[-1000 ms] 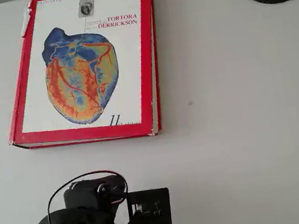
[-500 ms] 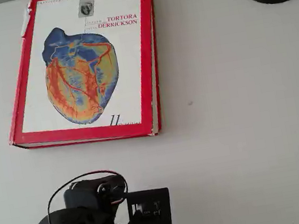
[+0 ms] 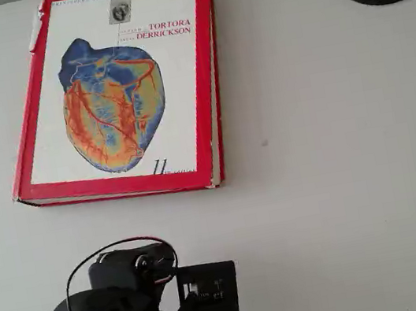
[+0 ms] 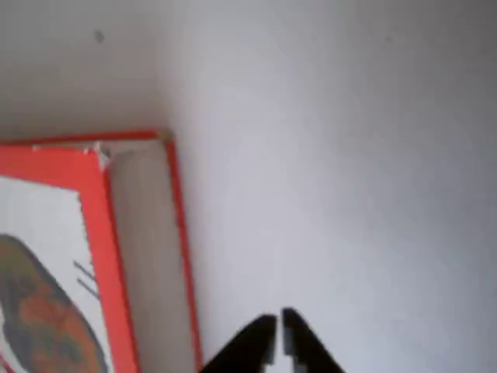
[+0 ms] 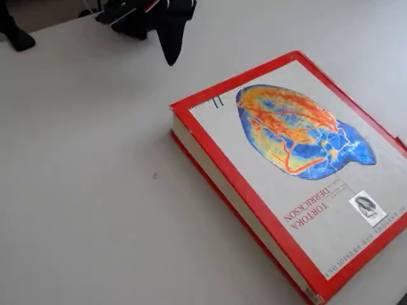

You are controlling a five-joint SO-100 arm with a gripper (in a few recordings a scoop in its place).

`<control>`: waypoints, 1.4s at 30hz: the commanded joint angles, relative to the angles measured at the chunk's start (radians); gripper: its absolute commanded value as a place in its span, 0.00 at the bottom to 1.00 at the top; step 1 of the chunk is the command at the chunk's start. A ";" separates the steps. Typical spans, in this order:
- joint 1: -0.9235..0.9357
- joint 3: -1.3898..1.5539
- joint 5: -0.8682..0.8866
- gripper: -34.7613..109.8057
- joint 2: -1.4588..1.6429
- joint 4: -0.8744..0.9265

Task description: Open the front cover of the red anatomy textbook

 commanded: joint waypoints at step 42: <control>-0.095 -0.020 -0.052 0.30 -0.336 -0.518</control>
